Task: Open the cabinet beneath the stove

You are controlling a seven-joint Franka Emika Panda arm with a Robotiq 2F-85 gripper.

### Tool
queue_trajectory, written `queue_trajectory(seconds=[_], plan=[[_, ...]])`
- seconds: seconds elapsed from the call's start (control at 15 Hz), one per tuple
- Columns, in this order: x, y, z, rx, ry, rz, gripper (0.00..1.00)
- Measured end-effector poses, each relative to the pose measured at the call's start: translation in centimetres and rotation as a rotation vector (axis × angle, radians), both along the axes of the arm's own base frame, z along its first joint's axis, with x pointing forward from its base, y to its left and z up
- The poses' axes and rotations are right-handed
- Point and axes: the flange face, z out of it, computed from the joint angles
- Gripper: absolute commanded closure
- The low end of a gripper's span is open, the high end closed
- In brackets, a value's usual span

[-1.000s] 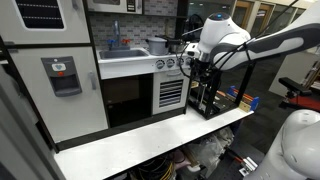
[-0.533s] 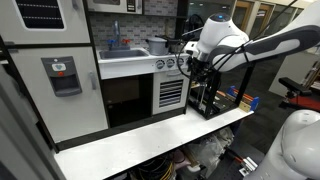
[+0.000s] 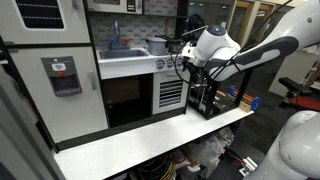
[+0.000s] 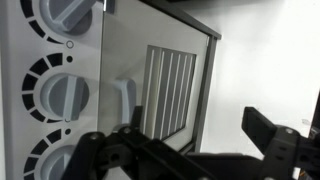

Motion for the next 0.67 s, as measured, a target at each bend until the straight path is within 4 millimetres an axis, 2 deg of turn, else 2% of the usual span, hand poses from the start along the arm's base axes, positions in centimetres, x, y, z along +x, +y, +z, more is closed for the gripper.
queue_trajectory(seconds=[0.67], plan=[[1.3, 1.1, -2.3, -0.092, -0.096, 0.107, 0.0]])
